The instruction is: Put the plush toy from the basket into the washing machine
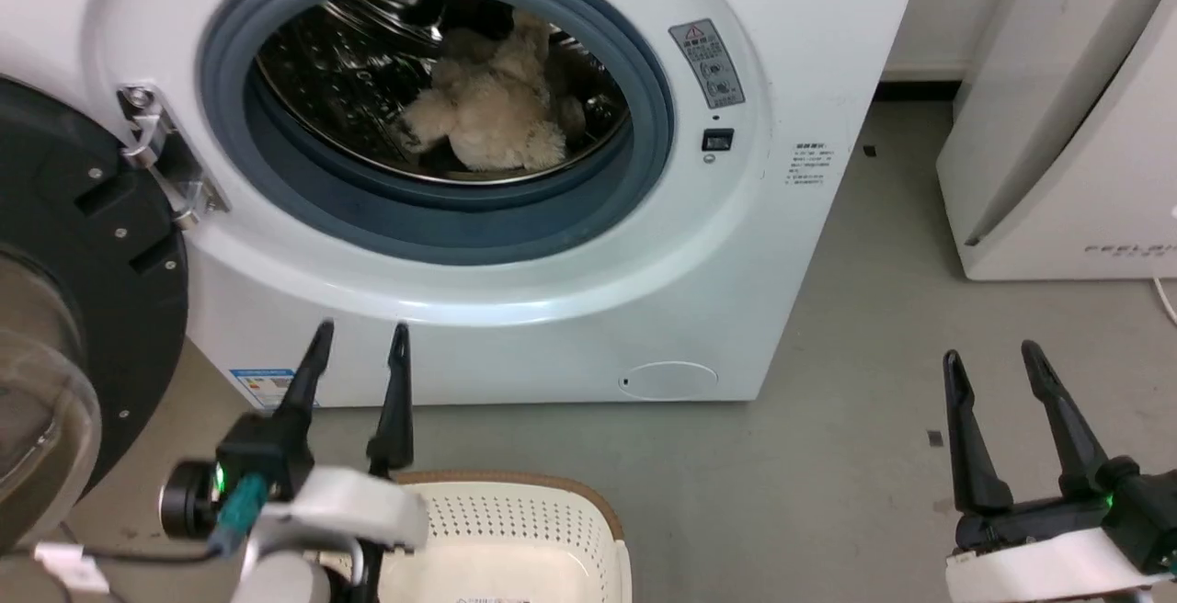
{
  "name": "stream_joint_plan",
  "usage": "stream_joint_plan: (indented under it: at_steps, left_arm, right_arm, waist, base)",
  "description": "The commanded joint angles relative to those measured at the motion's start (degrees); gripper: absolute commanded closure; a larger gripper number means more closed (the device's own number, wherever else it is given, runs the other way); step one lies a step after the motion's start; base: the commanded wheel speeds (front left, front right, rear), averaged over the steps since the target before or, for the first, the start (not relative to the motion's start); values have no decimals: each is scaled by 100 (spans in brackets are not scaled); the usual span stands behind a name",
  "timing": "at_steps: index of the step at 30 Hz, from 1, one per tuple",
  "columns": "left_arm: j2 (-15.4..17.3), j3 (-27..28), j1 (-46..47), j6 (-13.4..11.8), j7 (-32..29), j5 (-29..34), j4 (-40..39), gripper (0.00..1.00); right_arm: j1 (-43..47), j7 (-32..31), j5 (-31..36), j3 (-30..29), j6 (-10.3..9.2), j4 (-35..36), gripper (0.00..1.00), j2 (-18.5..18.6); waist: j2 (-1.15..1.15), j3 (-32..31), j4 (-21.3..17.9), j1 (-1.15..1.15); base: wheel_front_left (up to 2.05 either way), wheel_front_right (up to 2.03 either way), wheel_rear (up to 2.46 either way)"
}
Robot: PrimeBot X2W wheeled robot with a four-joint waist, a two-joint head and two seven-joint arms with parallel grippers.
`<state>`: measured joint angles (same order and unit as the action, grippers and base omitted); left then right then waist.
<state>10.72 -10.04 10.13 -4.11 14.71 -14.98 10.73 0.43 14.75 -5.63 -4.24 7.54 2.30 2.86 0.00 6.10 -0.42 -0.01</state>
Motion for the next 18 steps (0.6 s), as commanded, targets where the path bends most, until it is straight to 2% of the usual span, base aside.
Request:
stream_joint_plan:
  at_steps: [1, 6, 18]
  left_arm:
    - [-80, 77, -208, -52, 29, -35, -137, 0]
    - [-224, 104, -742, -80, 29, 168, -419, 0]
    - [-477, 130, -1160, -88, 29, 645, -544, 0]
  right_arm:
    - [135, 25, -49, 14, -5, -25, 0, 1]
    - [241, 25, -72, 33, -5, -71, 0, 1]
    - [323, 25, -21, 70, -5, -143, 0, 1]
  waist:
    - [0, -57, 34, 1]
    - [0, -170, 69, 1]
    - [0, -234, 122, 1]
  base:
    - [0, 0, 0]
    - [0, 0, 0]
    - [0, 0, 0]
